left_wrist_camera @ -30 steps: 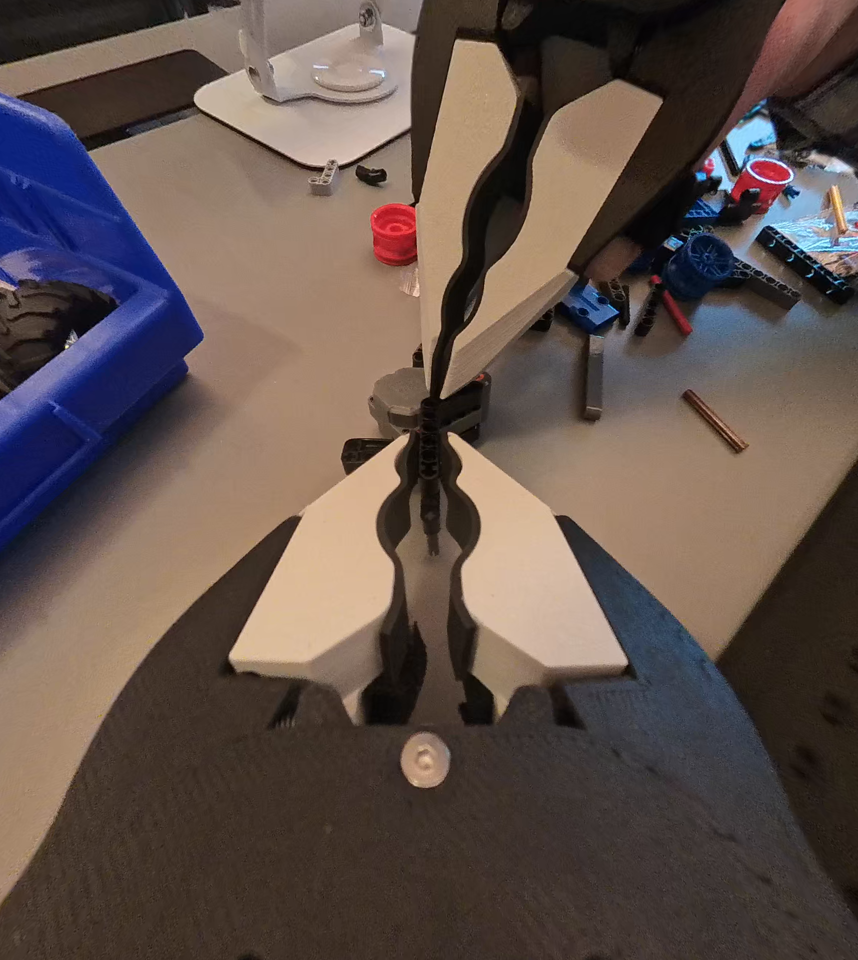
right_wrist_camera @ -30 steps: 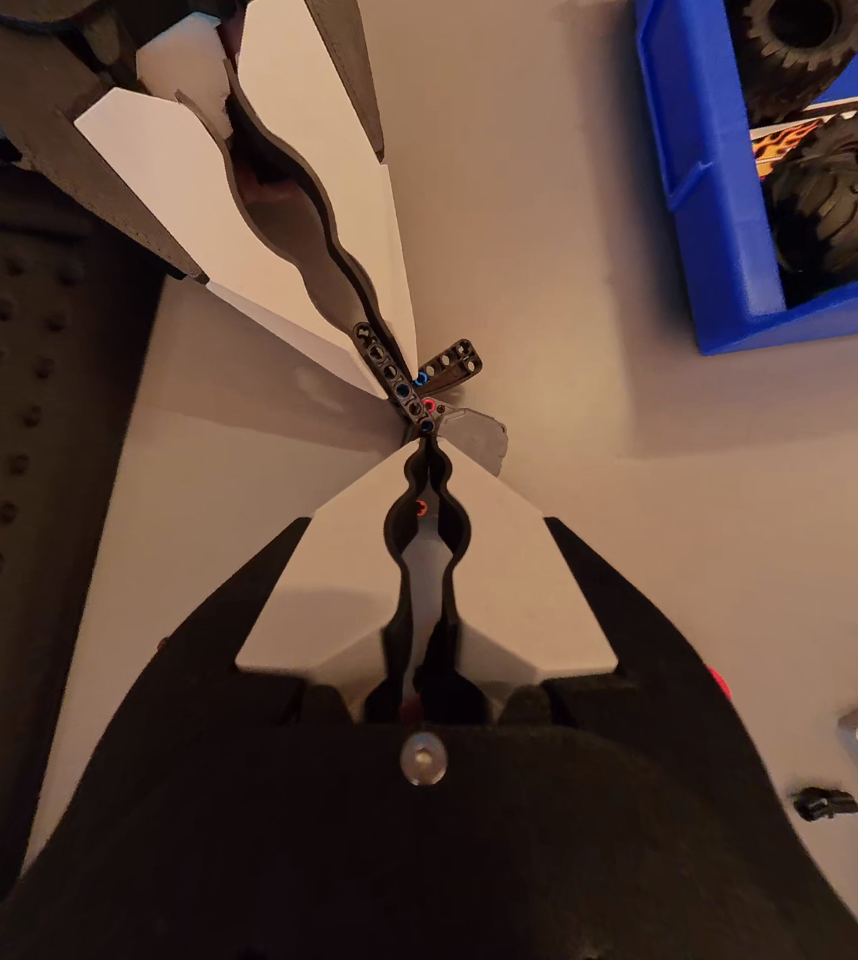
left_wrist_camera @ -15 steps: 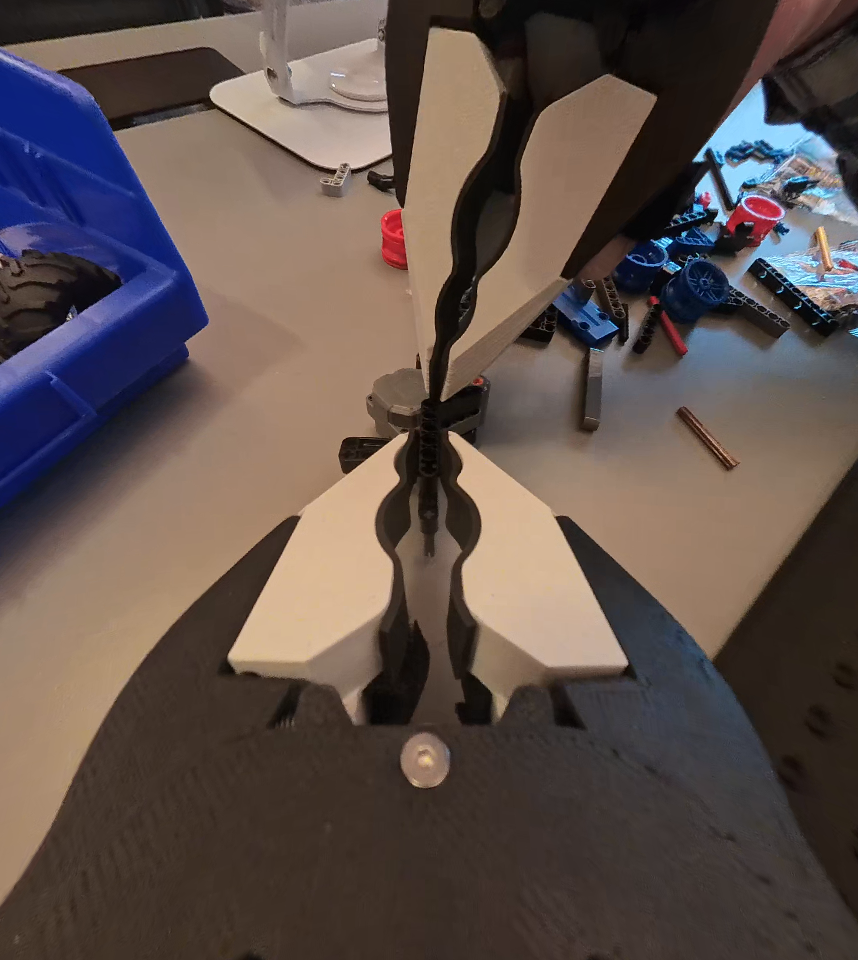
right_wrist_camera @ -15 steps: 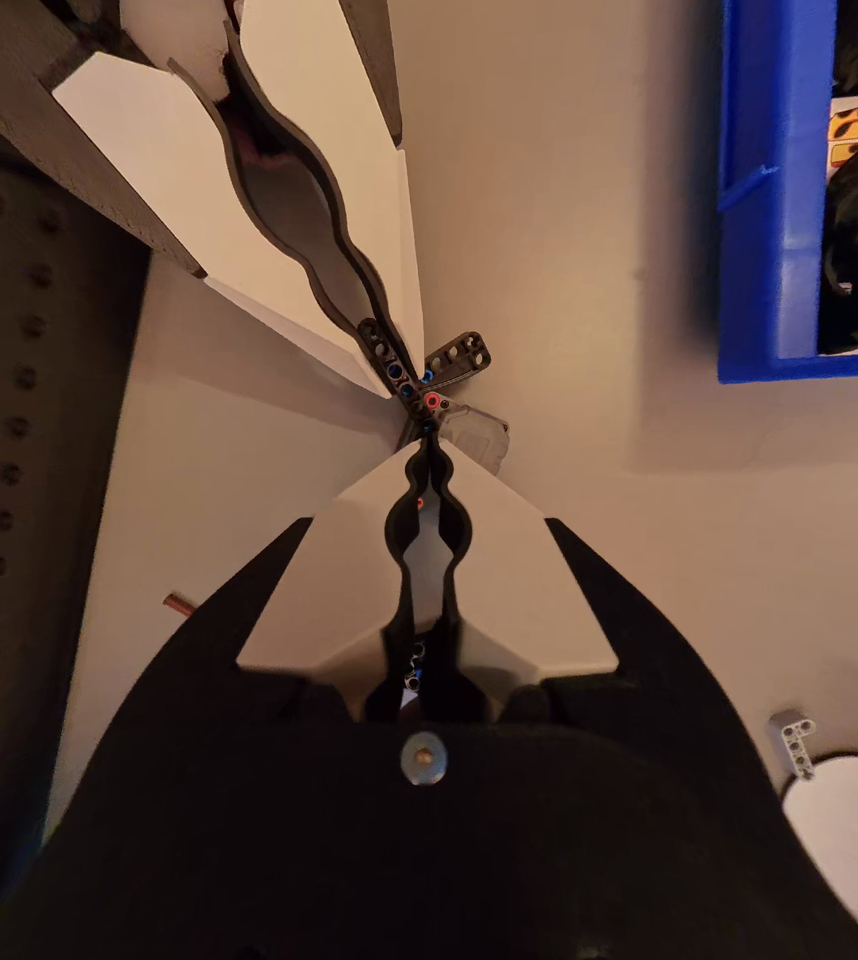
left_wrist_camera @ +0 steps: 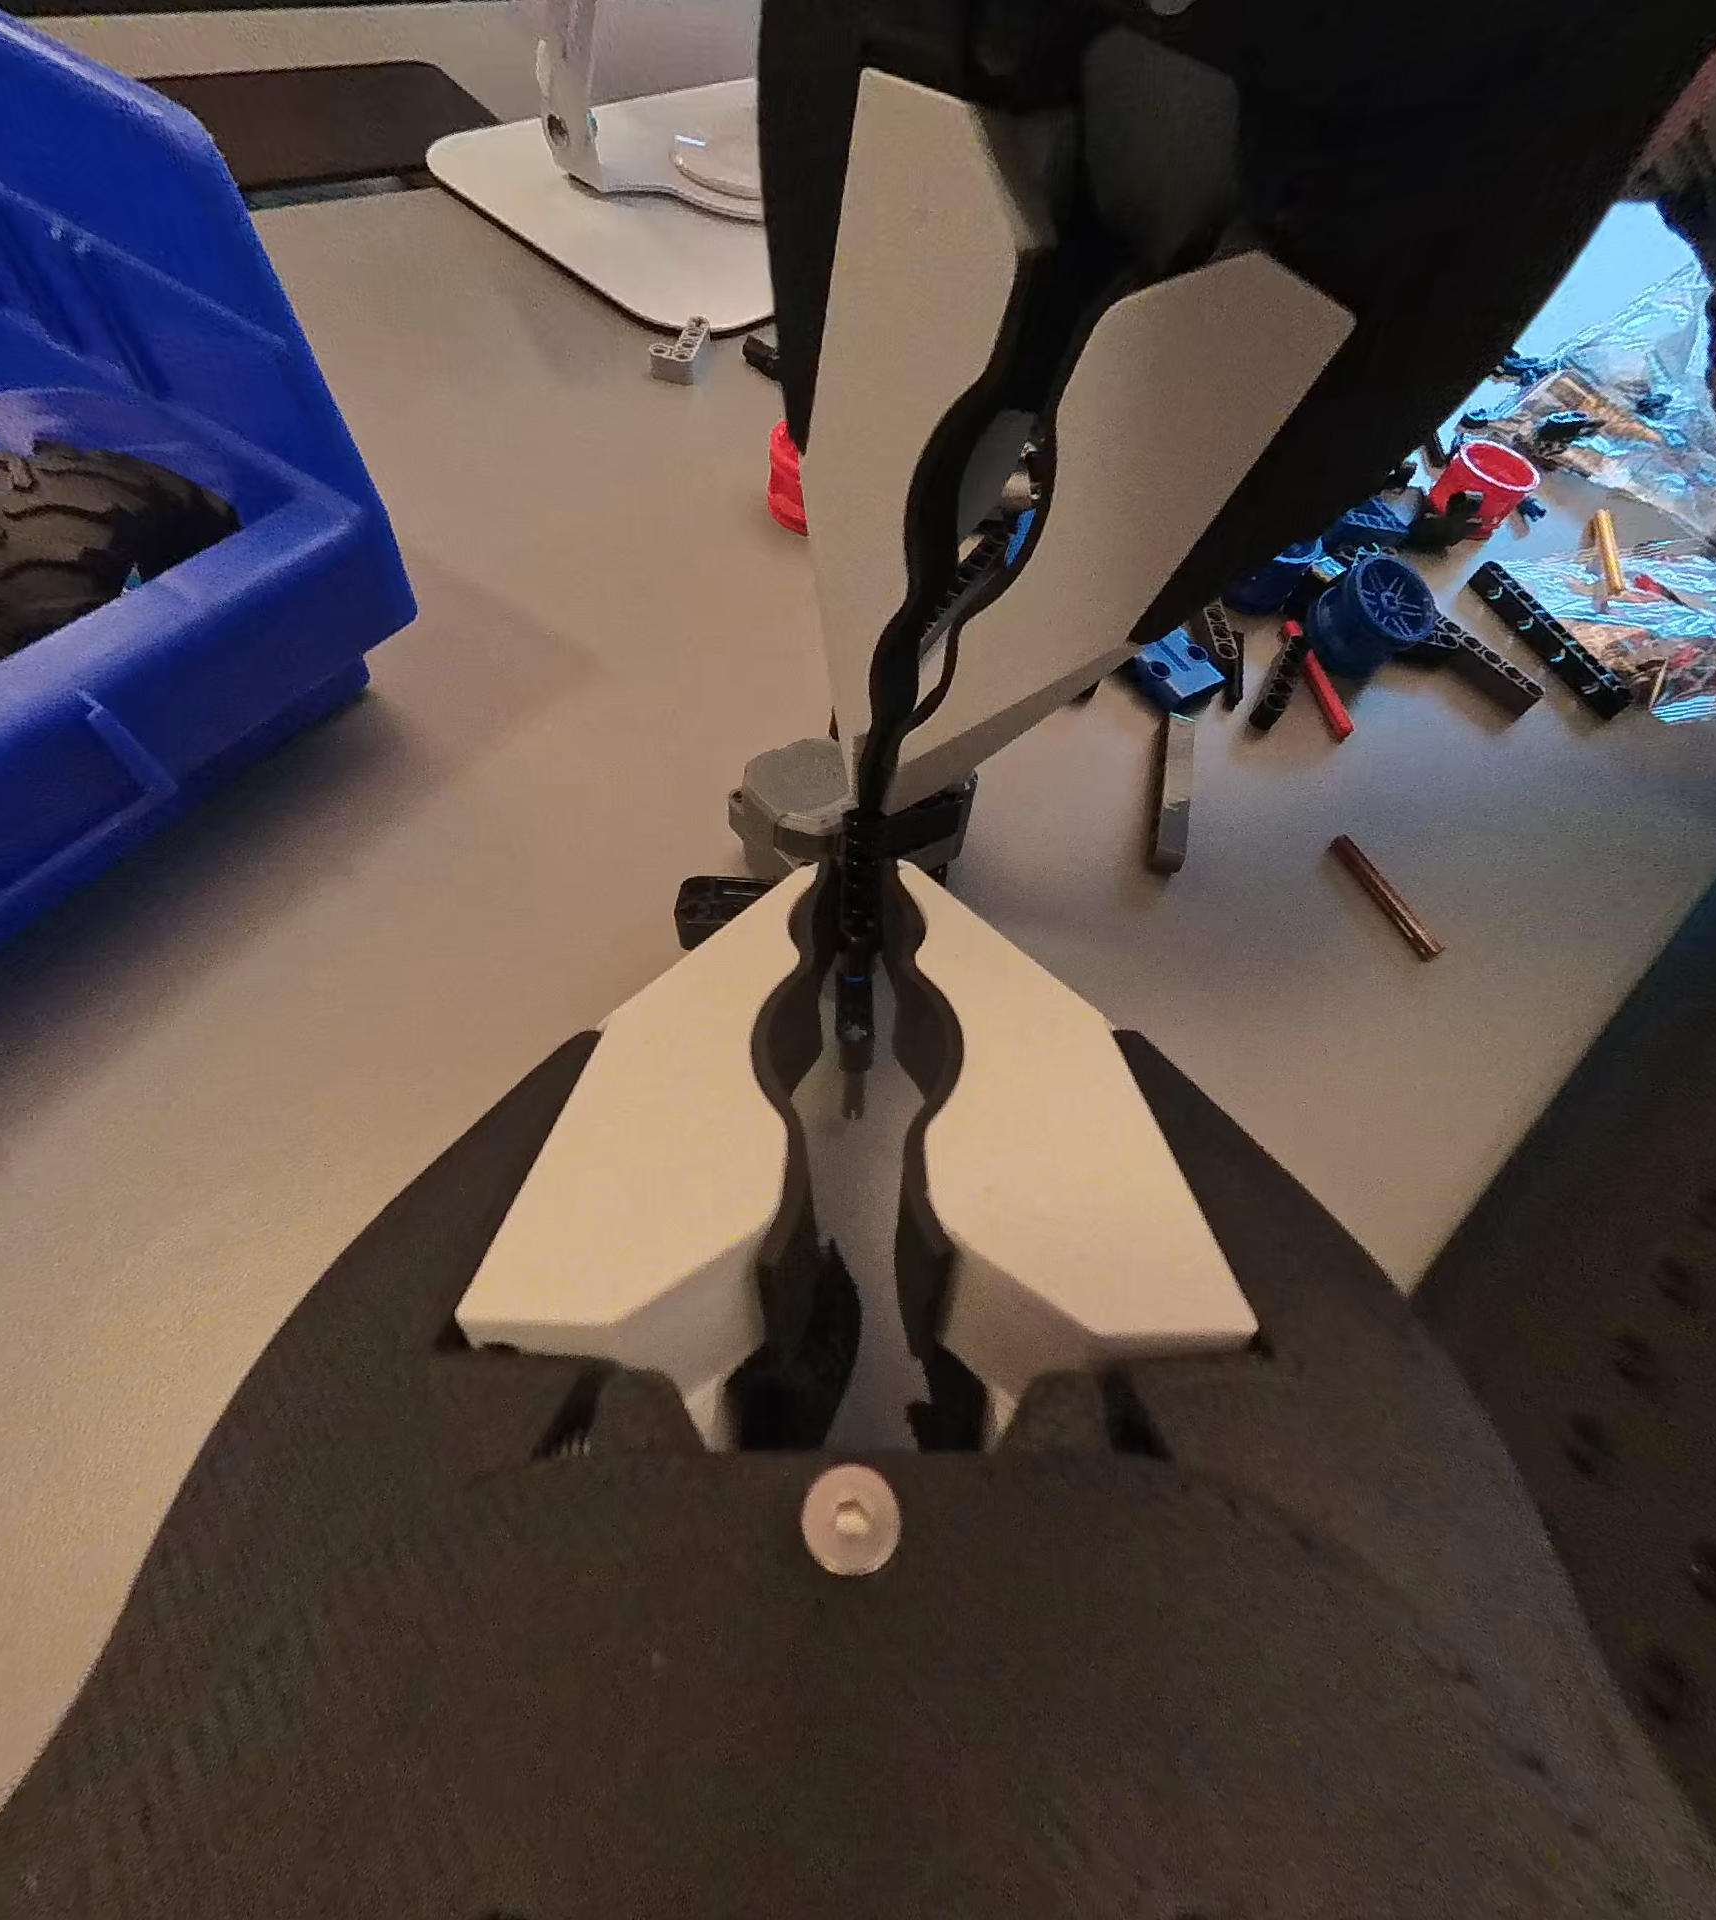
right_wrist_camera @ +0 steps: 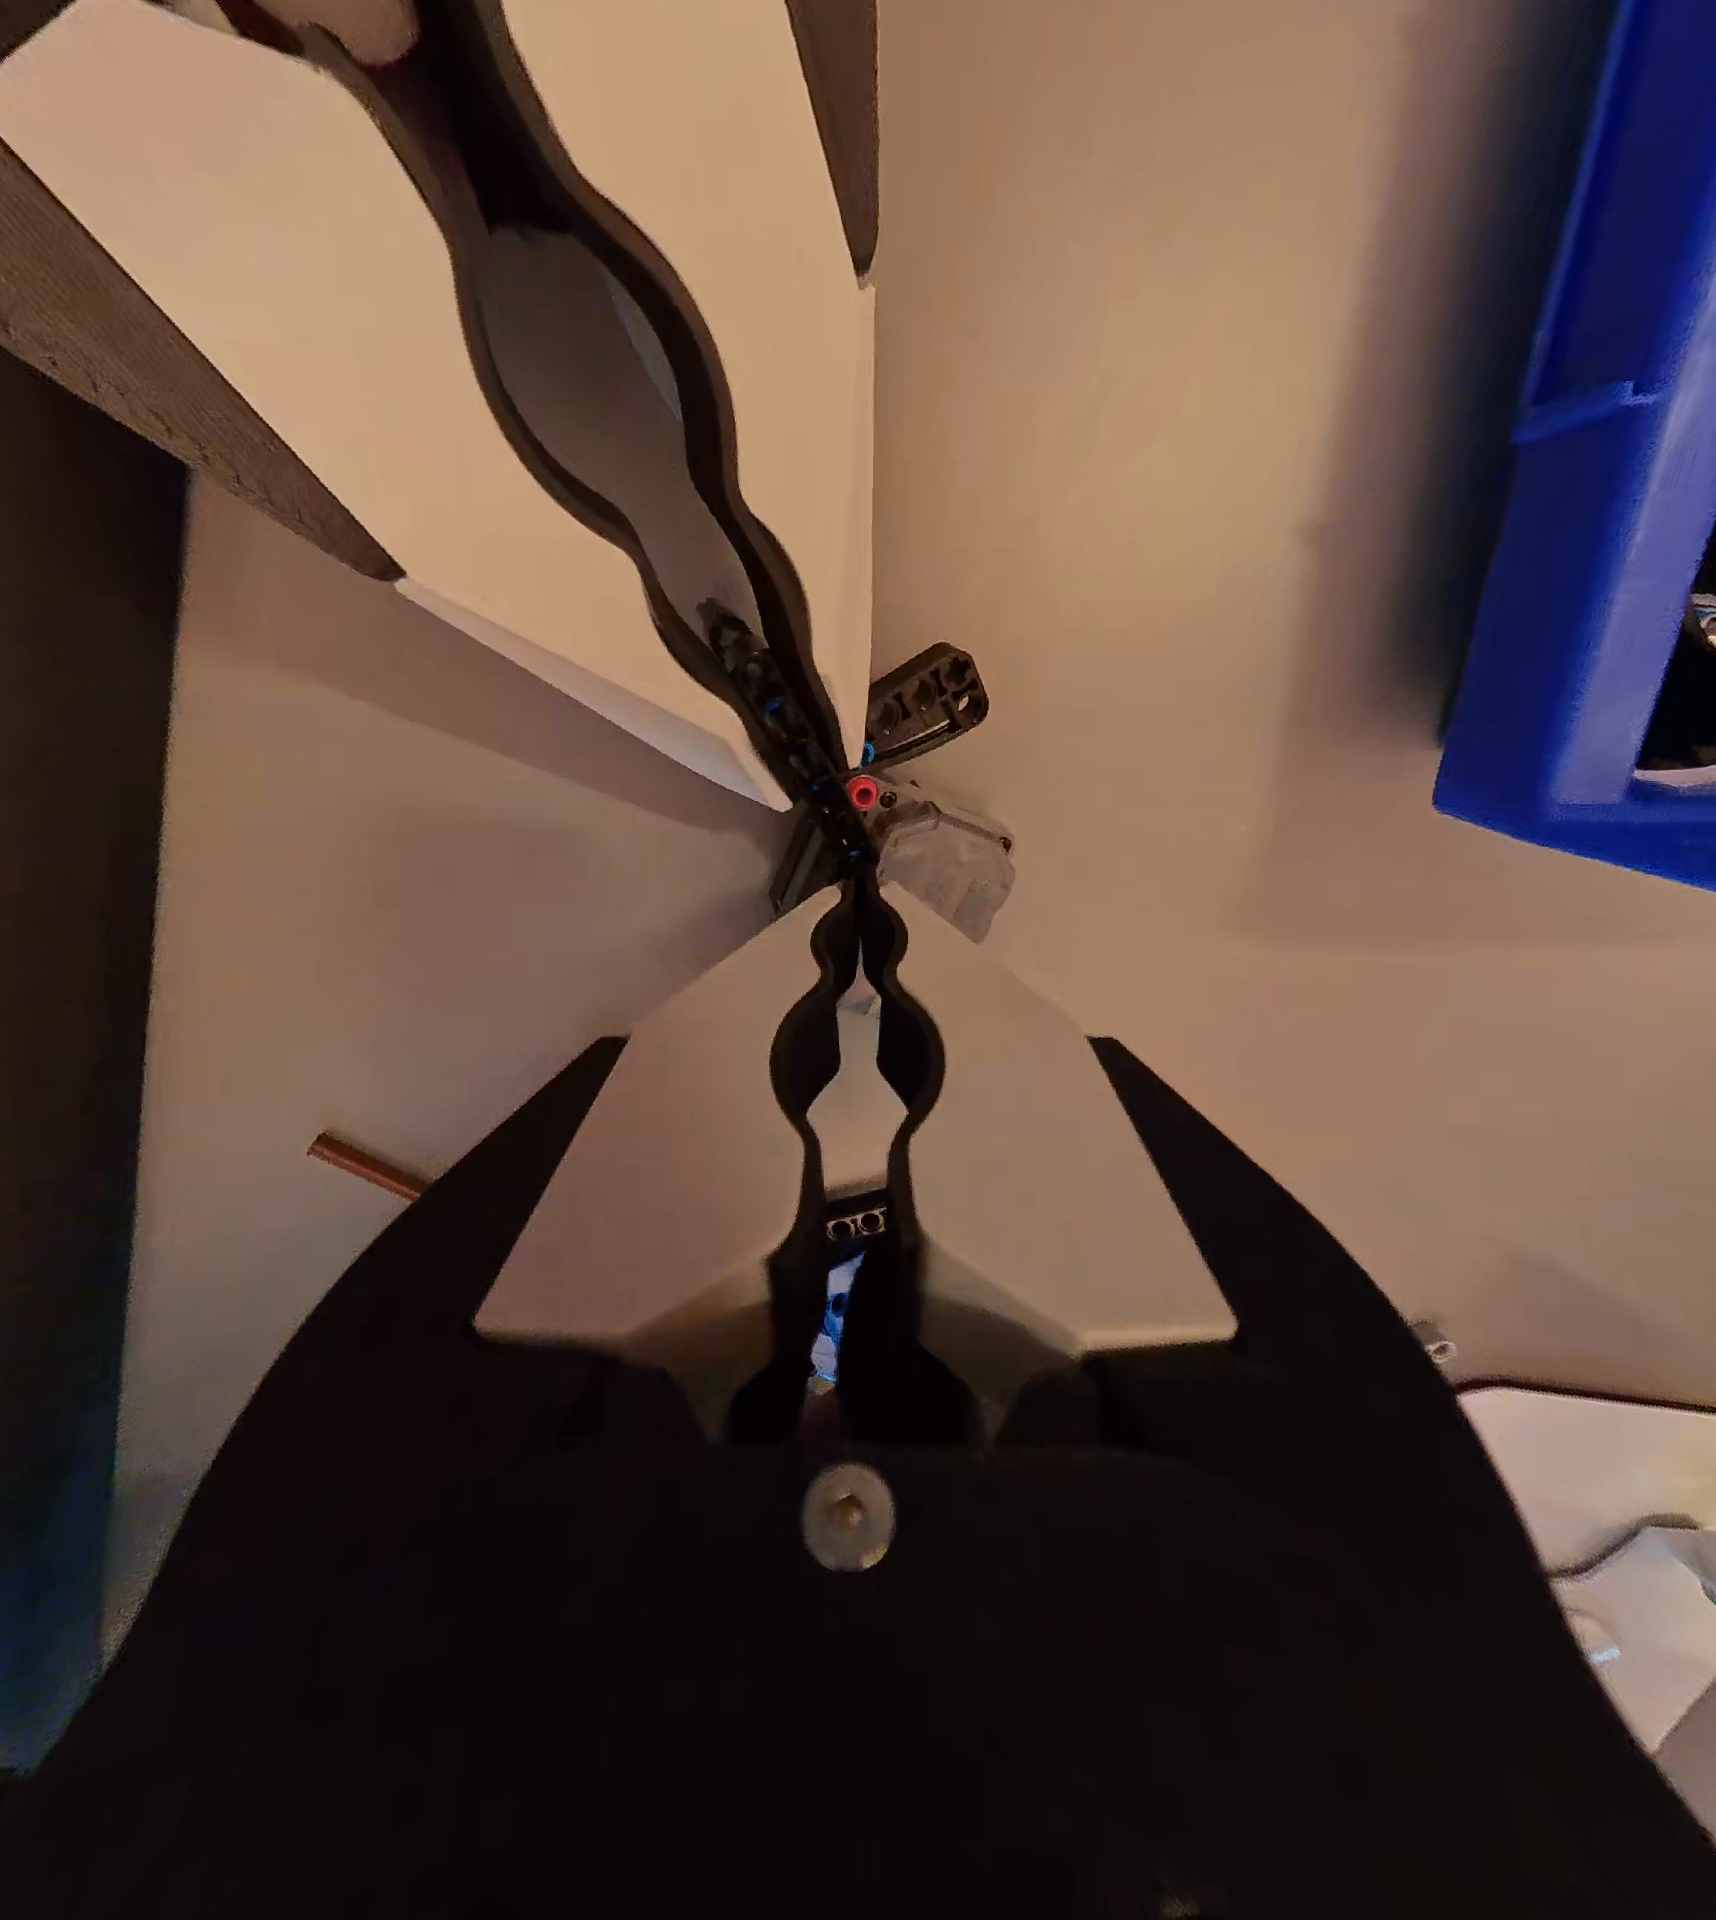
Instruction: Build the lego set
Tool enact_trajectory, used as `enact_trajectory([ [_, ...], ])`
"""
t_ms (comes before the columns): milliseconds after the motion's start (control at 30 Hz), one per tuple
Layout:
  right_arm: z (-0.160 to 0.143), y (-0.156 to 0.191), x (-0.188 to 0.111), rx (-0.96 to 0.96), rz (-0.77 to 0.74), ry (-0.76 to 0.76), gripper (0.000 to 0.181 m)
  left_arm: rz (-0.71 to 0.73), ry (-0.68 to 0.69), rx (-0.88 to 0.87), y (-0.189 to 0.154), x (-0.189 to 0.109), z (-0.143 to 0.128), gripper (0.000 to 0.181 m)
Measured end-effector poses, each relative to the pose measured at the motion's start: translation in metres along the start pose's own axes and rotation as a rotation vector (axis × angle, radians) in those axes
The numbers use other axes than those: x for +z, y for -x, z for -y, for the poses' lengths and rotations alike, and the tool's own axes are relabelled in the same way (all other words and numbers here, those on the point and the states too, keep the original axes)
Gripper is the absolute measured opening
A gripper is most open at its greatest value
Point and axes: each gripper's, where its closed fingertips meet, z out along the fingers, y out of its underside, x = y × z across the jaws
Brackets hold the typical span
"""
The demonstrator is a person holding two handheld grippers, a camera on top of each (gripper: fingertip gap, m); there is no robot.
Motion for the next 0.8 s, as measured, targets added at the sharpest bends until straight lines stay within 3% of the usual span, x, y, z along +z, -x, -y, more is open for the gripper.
enact_trajectory([
  [200, 0.0, 0.0, 0.0, 0.006, -0.009, -0.022, 0.0, 0.042, 0.002, 0.063, -0.001, -0.001, 0.001, 0.005],
  [267, 0.0, 0.0, 0.0, 0.007, -0.008, -0.021, 0.0, 0.064, -0.022, 0.071, -0.001, -0.003, 0.006, 0.02],
  [367, 0.0, 0.0, 0.0, 0.008, 0.001, -0.02, 0.0, 0.113, -0.022, 0.151, -0.003, -0.01, 0.01, 0.0],
  [800, 0.003, 0.002, 0.001, -0.027, 0.015, 0.02, 0.0, 0.125, 0.018, 0.172, -0.004, -0.008, 0.005, 0.0],
])
